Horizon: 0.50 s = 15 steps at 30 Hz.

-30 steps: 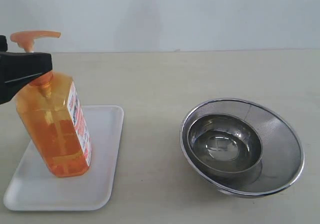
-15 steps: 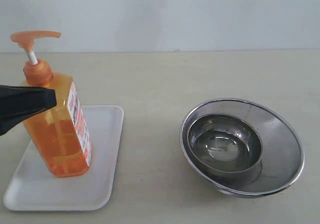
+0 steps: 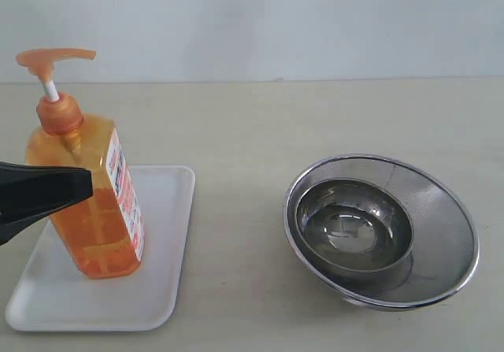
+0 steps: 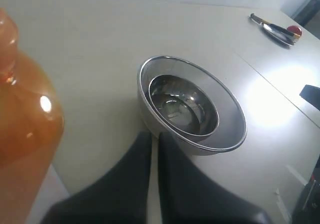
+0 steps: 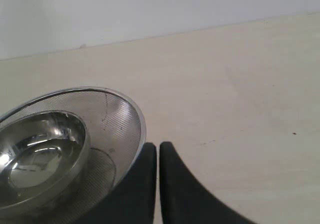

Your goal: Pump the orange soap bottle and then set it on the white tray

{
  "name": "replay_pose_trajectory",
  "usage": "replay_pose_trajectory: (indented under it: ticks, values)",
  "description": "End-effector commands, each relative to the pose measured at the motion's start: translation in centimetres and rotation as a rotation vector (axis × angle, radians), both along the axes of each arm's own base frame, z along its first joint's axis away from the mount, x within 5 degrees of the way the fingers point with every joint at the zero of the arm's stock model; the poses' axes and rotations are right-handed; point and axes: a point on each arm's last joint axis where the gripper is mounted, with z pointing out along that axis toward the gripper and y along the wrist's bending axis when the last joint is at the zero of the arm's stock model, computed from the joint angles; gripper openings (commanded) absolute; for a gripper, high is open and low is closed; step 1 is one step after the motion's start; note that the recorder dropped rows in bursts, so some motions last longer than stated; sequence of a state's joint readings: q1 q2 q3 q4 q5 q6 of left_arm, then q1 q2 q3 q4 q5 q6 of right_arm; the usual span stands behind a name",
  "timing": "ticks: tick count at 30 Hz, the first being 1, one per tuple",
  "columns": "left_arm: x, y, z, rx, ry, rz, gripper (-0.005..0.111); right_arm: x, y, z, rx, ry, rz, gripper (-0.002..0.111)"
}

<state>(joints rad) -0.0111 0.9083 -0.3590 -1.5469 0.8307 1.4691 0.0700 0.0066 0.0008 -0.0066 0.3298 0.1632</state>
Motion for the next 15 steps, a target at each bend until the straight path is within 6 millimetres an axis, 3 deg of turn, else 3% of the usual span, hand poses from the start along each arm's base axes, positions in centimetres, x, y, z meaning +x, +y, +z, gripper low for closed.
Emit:
replay_pose_trajectory:
  ticks: [1, 11, 15]
  values:
    - [-0.1, 0.0, 0.0, 0.0, -0.007, -0.002, 0.005, 0.0, 0.0, 0.1, -0.006, -0.014, -0.006, 0.0]
    - [-0.1, 0.1, 0.1, 0.005, -0.01, 0.007, 0.005, 0.0, 0.0, 0.1, -0.006, -0.014, -0.006, 0.0]
    - [-1.7, 0.3, 1.8, 0.01, -0.142, 0.037, 0.005, 0.0, 0.0, 0.1, -0.006, -0.014, -0.006, 0.0]
